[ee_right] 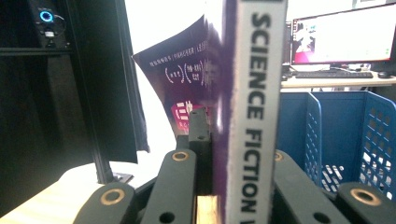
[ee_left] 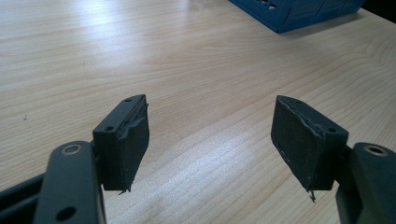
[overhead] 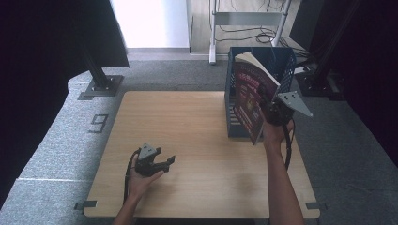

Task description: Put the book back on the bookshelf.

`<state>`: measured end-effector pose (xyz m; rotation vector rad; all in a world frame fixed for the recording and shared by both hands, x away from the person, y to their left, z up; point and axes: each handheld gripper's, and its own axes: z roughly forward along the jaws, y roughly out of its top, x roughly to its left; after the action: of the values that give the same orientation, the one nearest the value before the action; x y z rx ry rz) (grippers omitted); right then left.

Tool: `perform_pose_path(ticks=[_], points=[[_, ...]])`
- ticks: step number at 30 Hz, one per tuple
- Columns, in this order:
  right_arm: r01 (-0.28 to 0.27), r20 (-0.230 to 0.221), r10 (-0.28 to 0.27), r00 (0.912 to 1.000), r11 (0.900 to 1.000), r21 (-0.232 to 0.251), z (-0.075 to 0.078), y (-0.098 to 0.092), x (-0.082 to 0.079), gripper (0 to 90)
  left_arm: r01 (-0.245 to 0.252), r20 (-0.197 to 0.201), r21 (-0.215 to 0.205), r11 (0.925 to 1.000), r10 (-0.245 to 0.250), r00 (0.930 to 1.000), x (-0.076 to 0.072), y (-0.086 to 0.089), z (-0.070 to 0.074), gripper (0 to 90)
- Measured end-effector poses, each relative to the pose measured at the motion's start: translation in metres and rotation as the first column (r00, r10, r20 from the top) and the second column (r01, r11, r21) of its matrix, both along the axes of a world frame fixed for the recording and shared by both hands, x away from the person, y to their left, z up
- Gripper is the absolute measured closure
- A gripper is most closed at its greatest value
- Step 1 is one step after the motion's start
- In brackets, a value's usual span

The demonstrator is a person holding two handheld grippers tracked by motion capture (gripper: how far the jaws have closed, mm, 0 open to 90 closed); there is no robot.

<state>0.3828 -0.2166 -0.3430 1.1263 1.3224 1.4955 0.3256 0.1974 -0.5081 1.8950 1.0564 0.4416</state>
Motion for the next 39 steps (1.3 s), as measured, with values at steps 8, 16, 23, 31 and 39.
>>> perform_pose_path(ticks=[8, 16, 23, 31, 39], points=[[0.014, -0.008, -0.014, 0.9999, 1.000, 0.000, -0.003, 0.002, 0.009, 81.7, -0.003, -0.001, -0.003, 1.0000, 0.003, 1.0000, 0.000, 0.001, 0.000, 27.9], [0.036, -0.010, -0.036, 0.9993, 0.999, 0.003, -0.006, 0.004, 0.018, 81.7, -0.003, -0.002, -0.003, 1.0000, 0.003, 1.0000, 0.000, 0.002, 0.001, 27.9], [0.049, -0.012, -0.049, 0.9987, 0.999, -0.009, -0.007, 0.006, 0.027, 81.7, -0.001, -0.004, -0.009, 1.0000, 0.001, 1.0000, 0.000, 0.002, 0.001, 27.9], [0.060, -0.019, -0.060, 0.9980, 0.998, 0.004, -0.009, 0.005, 0.036, 81.7, 0.009, -0.018, -0.002, 1.0000, -0.009, 0.9998, 0.001, -0.001, -0.002, 27.5], [0.060, -0.013, -0.060, 0.9981, 0.998, -0.004, -0.009, 0.010, 0.044, 81.7, 0.007, -0.028, -0.005, 1.0000, -0.007, 0.9996, 0.002, 0.000, -0.003, 27.5]])
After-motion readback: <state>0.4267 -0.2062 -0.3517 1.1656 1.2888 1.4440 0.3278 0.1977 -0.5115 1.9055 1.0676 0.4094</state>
